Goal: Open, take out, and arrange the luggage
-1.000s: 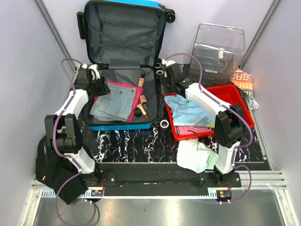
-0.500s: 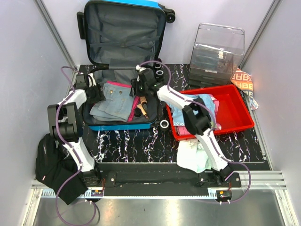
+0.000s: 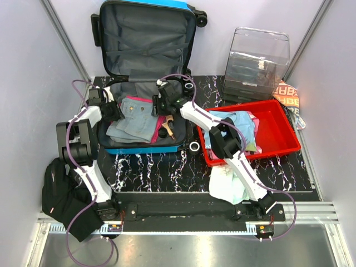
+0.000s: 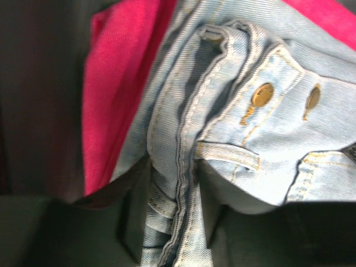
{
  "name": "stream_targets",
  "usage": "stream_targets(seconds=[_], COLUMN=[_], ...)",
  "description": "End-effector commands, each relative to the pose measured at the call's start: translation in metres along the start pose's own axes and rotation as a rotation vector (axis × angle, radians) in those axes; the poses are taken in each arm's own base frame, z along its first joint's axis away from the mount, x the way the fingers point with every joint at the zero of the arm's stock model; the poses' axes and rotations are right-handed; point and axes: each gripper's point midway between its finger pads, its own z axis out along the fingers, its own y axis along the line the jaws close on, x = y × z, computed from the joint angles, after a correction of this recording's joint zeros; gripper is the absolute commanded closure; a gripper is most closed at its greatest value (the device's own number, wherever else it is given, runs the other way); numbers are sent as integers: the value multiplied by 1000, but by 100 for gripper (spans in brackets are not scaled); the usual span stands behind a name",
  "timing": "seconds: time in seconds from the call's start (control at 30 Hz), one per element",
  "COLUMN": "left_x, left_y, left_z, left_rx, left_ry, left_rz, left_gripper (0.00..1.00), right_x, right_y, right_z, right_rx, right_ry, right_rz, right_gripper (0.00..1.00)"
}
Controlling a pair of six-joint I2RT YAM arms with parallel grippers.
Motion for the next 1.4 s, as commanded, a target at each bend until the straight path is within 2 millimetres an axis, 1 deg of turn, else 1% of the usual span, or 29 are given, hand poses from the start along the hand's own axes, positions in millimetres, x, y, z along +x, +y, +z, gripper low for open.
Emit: stream_targets(seconds=[0.0,0.03,0.07,0.1,0.13,0.2,0.27,0.3,0.33,0.43,0.47,0.5,0.57,0.6,0.63,0.67,0.7,0.73,0.8,0.87,0.9,0.93,1.0,1.03,1.1,1.13,1.27,1.3,1.37], left_x=[4,4,3,3,2,3,2,3,3,3,3,3,1,0,-2,-6,-8,-11,-13,-13,-12,-12,-10,-9,-8,-7,-8,-7,-8], left_y=[-17,-20,-21,-22,-24,-27,-28,-29,-29,-31,-31,-31,-29,-28,-23,-21,-17,-13,-10,-12,-12,-12,-12,-12,-13,-12,-12,-13,-14], left_z=[7,6,6,5,4,3,2,2,1,0,0,0,-2,-3,-3,-7,-8,-9,-10,-10,-8,-8,-6,-5,-4,-3,-4,-4,-6], left_rx=[103,115,120,128,138,148,157,162,165,172,173,173,162,154,125,110,94,68,53,62,63,66,70,73,73,72,72,76,77], left_ry=[22,22,23,23,24,28,26,30,32,32,30,30,20,16,9,-7,-15,-25,-34,-31,-28,-26,-20,-15,-13,-10,-13,-12,-14], left_rz=[-4,-4,-2,-2,-2,-1,-1,-3,-3,0,1,3,12,19,24,35,41,47,58,59,56,52,44,41,38,38,40,40,42], left_gripper=[69,75,78,80,85,91,98,100,100,100,100,100,100,100,96,94,92,91,91,91,91,91,91,91,92,92,92,92,92], right_x=[-6,-6,-8,-9,-12,-17,-19,-16,-16,-8,-7,-2,-1,0,-1,-3,-4,-5,-11,-20,-22,-34,-44,-56,-58,-63,-53,-48,-45], right_y=[35,35,39,47,47,52,60,62,66,71,70,69,71,71,68,67,65,59,56,53,56,50,49,45,41,38,34,43,45], right_z=[-5,-6,-8,-11,-13,-18,-20,-19,-18,-11,-10,-5,-4,-4,-4,-6,-7,-8,-13,-21,-25,-31,-38,-45,-42,-41,-20,-16,-12], right_rx=[2,11,14,5,39,52,71,74,59,21,21,16,7,7,21,32,48,79,104,146,162,229,298,346,354,337,245,171,124], right_ry=[-43,-48,-56,-61,-82,-101,-124,-123,-122,-103,-100,-90,-86,-83,-85,-92,-93,-96,-108,-132,-146,-184,-219,-244,-245,-249,-223,-203,-188], right_rz=[-133,-141,-155,-175,-189,-242,-305,-324,-332,-321,-316,-314,-300,-301,-297,-298,-301,-311,-322,-344,-364,-421,-492,-537,-551,-536,-448,-407,-364], right_gripper=[47,47,48,48,48,48,51,55,64,73,79,82,89,89,89,89,79,73,64,61,59,53,48,43,39,39,40,40,42])
